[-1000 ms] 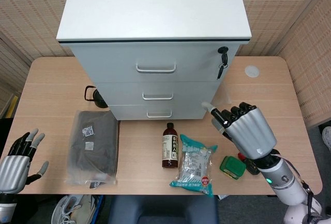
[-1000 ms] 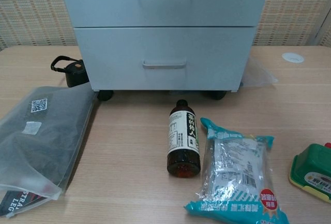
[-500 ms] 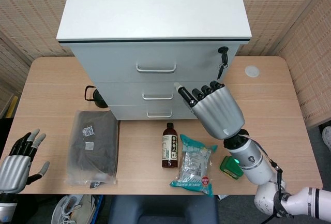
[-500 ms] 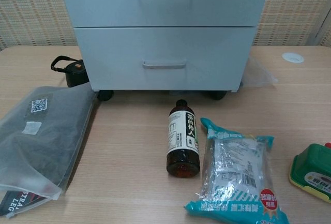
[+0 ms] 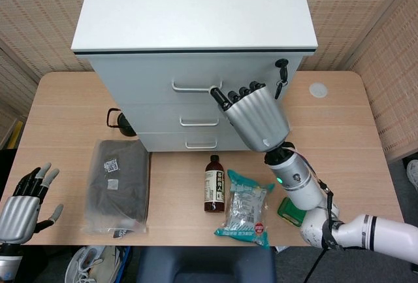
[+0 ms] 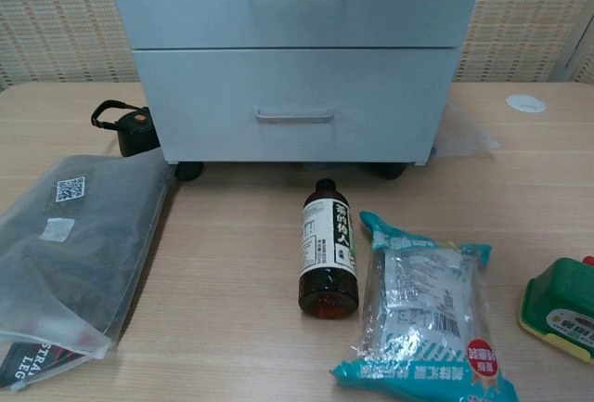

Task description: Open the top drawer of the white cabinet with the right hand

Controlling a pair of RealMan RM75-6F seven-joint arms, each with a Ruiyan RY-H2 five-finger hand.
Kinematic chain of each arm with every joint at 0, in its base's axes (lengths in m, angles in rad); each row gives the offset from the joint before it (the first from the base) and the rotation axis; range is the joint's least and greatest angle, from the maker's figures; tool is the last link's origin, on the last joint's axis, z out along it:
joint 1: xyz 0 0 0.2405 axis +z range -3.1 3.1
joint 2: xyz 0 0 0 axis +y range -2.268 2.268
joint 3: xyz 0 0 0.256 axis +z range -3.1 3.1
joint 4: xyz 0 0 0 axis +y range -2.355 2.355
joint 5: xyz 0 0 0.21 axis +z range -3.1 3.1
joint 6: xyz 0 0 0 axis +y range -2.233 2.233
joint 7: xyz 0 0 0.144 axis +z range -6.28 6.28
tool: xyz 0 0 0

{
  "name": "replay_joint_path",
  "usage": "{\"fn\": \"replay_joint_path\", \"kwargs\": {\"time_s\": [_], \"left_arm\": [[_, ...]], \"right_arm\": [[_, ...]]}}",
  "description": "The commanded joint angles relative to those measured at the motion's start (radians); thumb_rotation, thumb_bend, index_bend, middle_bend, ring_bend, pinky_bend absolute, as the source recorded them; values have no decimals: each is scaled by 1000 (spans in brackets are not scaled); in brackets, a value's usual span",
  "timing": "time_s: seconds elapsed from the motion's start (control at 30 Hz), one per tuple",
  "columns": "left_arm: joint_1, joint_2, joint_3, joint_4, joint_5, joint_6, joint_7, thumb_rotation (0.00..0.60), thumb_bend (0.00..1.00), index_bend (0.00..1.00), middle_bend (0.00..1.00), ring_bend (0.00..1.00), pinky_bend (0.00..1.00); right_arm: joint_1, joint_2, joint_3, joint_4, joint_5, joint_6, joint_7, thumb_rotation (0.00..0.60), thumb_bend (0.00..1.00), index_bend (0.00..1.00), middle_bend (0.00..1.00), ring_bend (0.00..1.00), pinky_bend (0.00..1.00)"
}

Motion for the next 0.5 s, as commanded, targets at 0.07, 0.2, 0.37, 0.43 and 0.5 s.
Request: {"fn": "replay_joint_path", "kwargs": {"time_s": [0.07, 0.2, 0.37, 0.43, 0.5], "left_arm": [[-1, 1, 0, -2, -1, -1, 3, 600, 325, 91, 2, 31, 112], [-1, 3, -2, -5, -3, -1, 6, 600, 325, 91, 2, 31, 112], [-1, 5, -2, -8, -5, -2, 8, 600, 325, 91, 2, 31, 112], [-1, 6, -3, -9, -5, -1, 8, 600, 324, 91, 2, 31, 112], [-1, 7, -3, -9, -6, -2, 8, 600, 325, 91, 2, 31, 112]], "right_arm": [[28, -16, -1, 34, 18, -2, 6, 600, 251, 459, 936, 973, 980], [51, -27, -2, 61, 34, -1, 10, 600, 252, 467, 936, 972, 980], [78, -39, -6, 87, 47, 2, 19, 600, 252, 478, 936, 973, 980], [85, -42, -9, 95, 48, 5, 23, 600, 252, 487, 936, 972, 980], [93, -44, -12, 104, 51, 6, 25, 600, 252, 499, 936, 972, 980]]}}
